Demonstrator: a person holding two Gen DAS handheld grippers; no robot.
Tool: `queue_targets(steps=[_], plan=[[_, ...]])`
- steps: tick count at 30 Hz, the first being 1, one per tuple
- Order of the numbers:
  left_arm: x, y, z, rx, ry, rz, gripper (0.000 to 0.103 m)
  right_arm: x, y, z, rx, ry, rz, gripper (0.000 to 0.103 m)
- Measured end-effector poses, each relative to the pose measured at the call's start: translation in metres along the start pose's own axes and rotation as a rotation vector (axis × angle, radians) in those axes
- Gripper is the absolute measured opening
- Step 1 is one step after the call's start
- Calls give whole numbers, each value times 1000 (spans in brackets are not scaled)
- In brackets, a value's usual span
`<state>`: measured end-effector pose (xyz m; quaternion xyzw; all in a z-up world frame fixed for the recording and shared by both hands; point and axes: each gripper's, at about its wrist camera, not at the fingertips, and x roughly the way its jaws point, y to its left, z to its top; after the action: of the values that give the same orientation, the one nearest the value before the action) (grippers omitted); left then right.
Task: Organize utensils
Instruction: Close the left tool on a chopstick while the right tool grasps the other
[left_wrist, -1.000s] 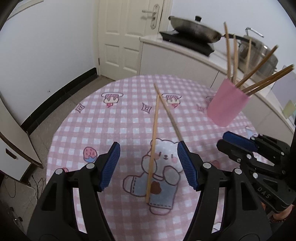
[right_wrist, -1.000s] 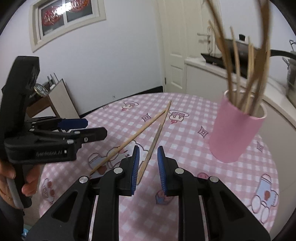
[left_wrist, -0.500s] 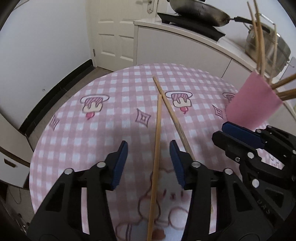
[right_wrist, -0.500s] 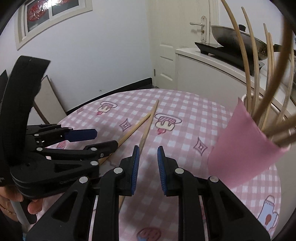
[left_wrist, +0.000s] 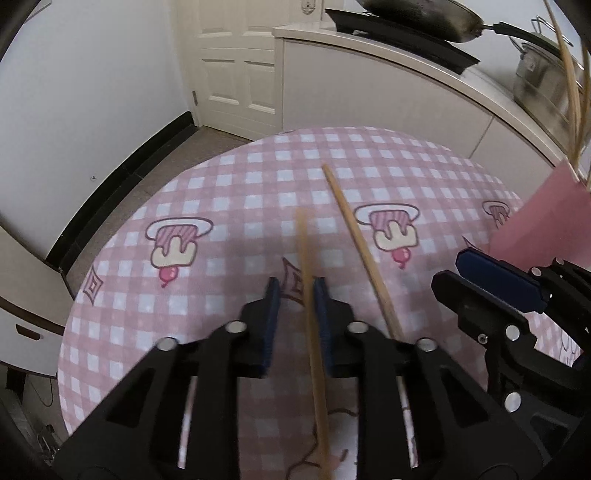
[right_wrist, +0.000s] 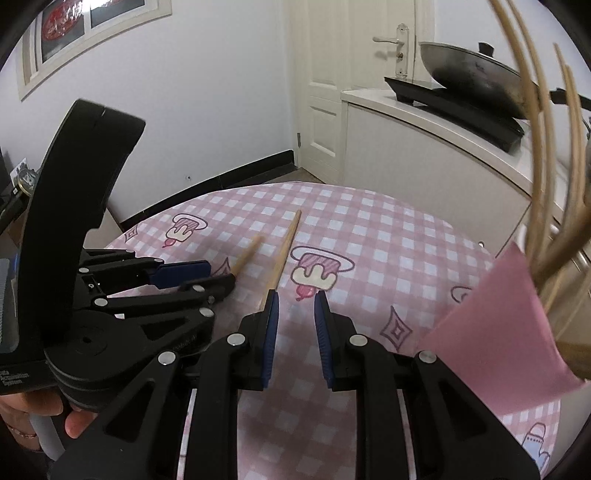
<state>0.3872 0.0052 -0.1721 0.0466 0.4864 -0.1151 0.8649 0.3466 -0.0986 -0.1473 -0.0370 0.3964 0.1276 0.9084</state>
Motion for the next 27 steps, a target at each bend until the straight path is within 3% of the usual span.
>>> queue_targets(steps=[2,12,17,24,26,27], plan=[[0,7,1,-7,4,-10,9,4,5,3,-11,7,2,18],[-11,51,-2,-100,0,-14,7,48,6,28,10,109,-54,25],[-15,57,-2,-116,-13,-24,7,61,-2,37,37,134,-78,32],[-19,55,2,-117,-23,-31,7,74,-1,41,39,167,-46,32],[-22,55,2,-118,-25,-33,7,74,1,42,42,168,-43,30],[-23,55,2,-118,-26,-35,7,73,1,42,42,169,-36,20]])
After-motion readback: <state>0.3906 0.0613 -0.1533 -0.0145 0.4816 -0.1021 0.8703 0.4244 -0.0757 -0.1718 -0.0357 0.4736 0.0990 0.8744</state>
